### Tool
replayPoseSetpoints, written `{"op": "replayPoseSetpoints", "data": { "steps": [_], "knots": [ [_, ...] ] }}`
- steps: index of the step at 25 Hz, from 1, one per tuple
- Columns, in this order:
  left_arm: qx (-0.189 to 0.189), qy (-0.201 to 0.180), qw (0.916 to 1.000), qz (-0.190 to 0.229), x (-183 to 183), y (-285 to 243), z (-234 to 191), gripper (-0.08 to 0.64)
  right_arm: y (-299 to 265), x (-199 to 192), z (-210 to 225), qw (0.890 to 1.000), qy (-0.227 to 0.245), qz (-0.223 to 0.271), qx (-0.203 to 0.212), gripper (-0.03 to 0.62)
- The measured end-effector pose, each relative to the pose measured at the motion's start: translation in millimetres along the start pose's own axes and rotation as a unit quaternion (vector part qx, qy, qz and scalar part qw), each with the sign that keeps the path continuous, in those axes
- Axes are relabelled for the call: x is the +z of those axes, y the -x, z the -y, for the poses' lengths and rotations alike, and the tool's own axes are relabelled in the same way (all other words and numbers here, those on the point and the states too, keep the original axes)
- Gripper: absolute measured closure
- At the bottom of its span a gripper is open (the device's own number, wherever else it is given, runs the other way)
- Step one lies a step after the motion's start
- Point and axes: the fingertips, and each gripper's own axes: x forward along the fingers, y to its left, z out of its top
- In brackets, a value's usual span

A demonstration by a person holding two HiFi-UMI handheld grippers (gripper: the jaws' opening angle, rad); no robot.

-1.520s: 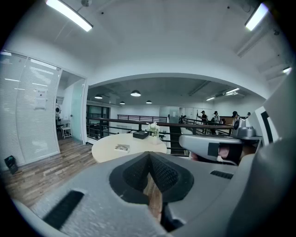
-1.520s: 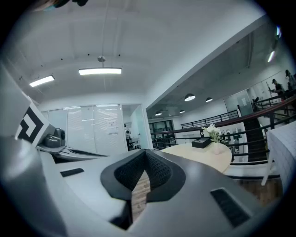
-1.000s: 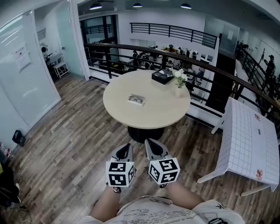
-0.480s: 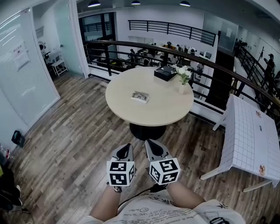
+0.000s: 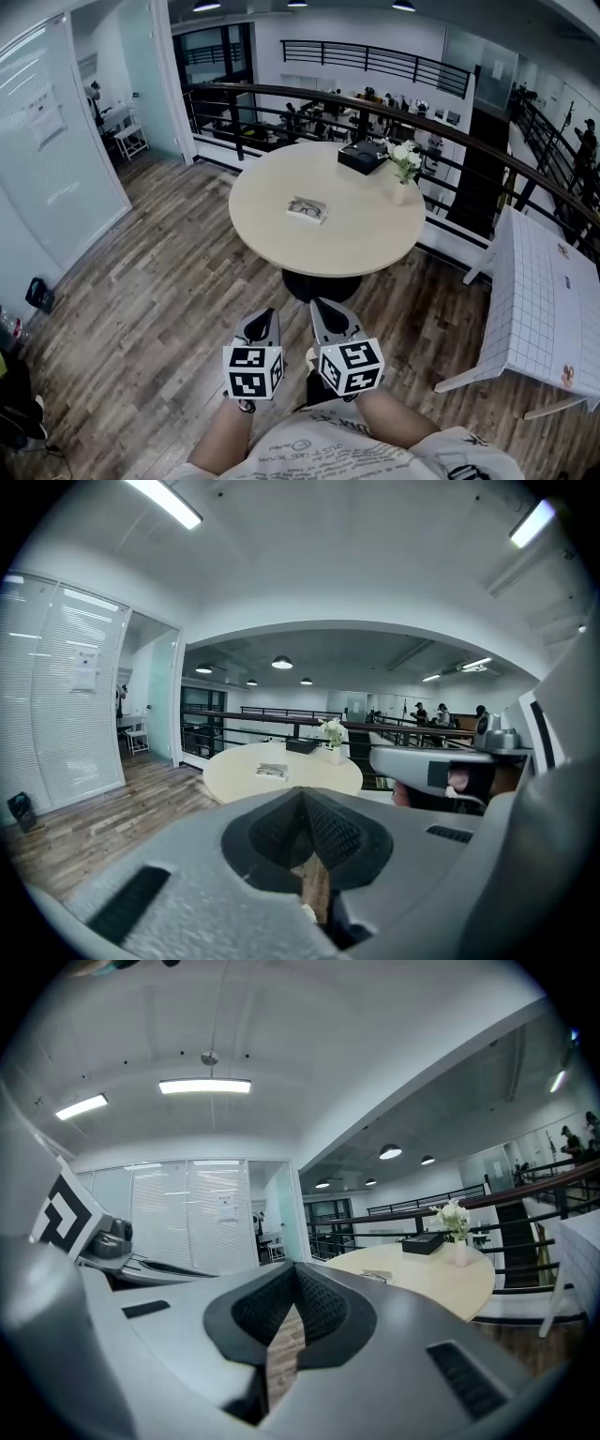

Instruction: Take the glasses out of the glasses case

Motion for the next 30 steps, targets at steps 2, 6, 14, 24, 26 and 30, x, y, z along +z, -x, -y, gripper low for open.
{"op": "replayPoseSetpoints", "data": {
  "steps": [2, 6, 14, 24, 26, 30],
  "knots": [
    [0.004, -0.005, 1.0, 0.002, 3, -13, -7, 0.548, -16, 1, 12, 1.0, -0.005, 0.004, -0.004, 0.578],
    [0.011, -0.015, 0.9998, 0.005, 15, -44, -26, 0.548, -52, 8, 32, 1.0, -0.008, 0.014, -0.007, 0.578],
    [0.016, -0.015, 0.9998, 0.001, 28, -104, -43, 0.548, -109, 6, 58, 1.0, -0.006, 0.005, 0.012, 0.578],
    [0.004, -0.011, 0.9997, -0.023, 30, -186, -56, 0.548, -171, -4, 107, 1.0, 0.001, -0.018, 0.008, 0.578],
    [0.004, -0.01, 0.9996, -0.028, 35, -202, -60, 0.548, -186, -2, 119, 1.0, -0.003, -0.022, 0.008, 0.577],
    [0.003, -0.009, 0.9993, -0.036, 51, -242, -68, 0.548, -221, 6, 146, 0.999, -0.006, -0.029, 0.01, 0.578]
  ]
}}
